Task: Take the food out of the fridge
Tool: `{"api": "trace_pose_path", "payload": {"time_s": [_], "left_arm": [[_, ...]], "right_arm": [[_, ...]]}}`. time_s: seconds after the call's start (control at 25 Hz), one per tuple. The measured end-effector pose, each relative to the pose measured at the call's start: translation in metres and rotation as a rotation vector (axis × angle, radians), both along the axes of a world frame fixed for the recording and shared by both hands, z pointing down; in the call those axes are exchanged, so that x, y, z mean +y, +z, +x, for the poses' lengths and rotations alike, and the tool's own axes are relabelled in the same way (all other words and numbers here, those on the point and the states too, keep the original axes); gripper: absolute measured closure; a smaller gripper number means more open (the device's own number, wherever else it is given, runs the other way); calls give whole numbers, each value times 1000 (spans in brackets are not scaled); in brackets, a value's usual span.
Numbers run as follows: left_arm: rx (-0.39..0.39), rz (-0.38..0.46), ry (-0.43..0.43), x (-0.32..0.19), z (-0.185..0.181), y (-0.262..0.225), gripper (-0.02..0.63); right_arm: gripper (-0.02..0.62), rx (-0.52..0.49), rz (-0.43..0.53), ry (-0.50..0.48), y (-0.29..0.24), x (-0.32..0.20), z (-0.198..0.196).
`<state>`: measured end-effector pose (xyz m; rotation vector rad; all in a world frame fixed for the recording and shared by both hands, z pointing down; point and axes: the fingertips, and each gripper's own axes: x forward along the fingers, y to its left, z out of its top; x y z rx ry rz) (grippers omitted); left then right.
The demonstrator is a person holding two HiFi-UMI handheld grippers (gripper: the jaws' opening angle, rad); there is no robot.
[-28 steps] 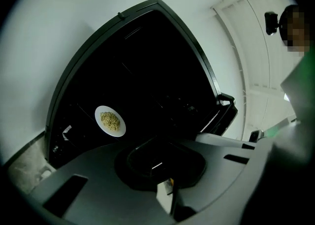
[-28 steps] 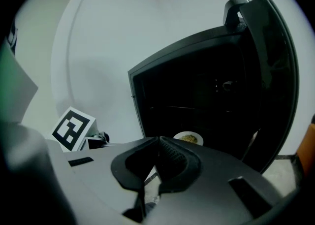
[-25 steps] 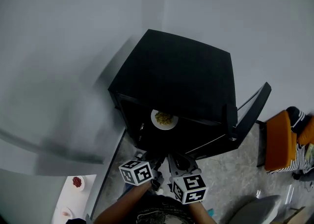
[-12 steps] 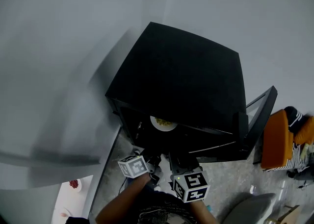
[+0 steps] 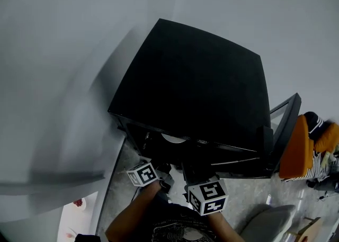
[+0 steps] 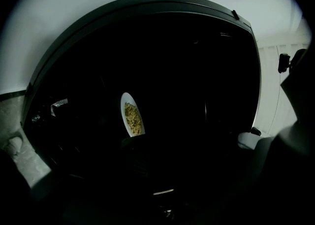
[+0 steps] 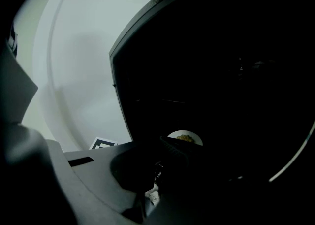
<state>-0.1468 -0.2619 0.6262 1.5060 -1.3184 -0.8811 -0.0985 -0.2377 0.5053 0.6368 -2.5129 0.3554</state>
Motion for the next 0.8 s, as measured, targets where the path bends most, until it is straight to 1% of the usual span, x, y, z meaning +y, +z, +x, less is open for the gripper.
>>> {"api": "trace_pose_path", "payload": {"time_s": [0.04, 0.12, 0.24, 0.36, 0.52, 0.64, 0.8], "left_arm": [[11, -1, 4, -2, 0, 5, 583], [31, -13, 0, -4, -2, 14, 546], [4, -72, -17, -3, -12, 27, 538], [9, -80, -22, -8, -14, 33, 510], [57, -70, -36, -18, -14, 37, 483], [120, -65, -43, -27, -12, 39, 483], [162, -84, -55, -37, -16, 45, 483]], "right_arm": [[572, 3, 4, -2, 0, -2, -1], [572, 7, 13, -7, 0, -6, -3], [572, 12, 12, -4, 0, -10, -4], [572, 20, 16, -3, 2, -13, -4], [572, 49, 23, -9, 8, -16, -2], [572, 54, 26, -4, 9, -18, -1], [572, 61, 29, 6, 12, -21, 2]]}}
